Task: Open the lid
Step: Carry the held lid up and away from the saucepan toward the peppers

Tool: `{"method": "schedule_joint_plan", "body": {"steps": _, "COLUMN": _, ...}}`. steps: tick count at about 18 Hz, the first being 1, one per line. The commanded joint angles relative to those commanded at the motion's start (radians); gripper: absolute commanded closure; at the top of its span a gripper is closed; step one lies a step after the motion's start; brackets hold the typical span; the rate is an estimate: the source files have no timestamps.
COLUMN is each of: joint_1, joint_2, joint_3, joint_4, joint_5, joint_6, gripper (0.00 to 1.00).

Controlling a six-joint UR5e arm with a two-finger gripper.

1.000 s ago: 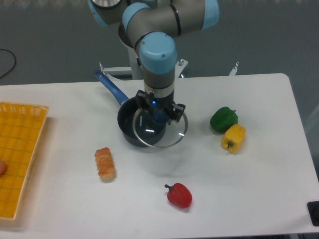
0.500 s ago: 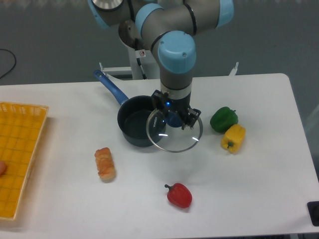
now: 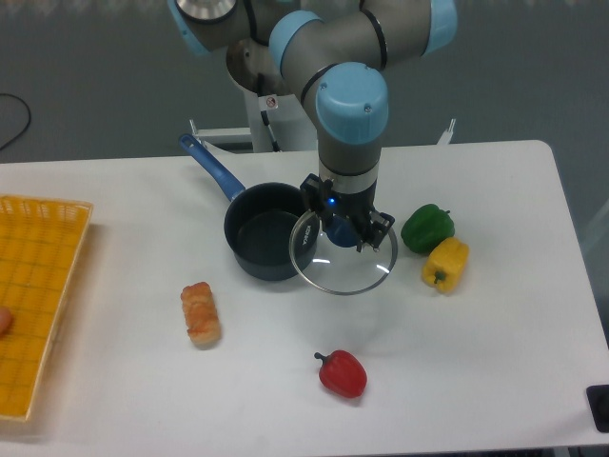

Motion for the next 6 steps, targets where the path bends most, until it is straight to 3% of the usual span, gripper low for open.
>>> {"method": "schedule_joint_plan", "body": {"steps": 6, "joint_1": 0.003, "joint_2": 0.002, "joint_3": -0.011, "joint_4": 0.0, "joint_5": -0.002, "joint_6": 0.002, "gripper": 0.43}}
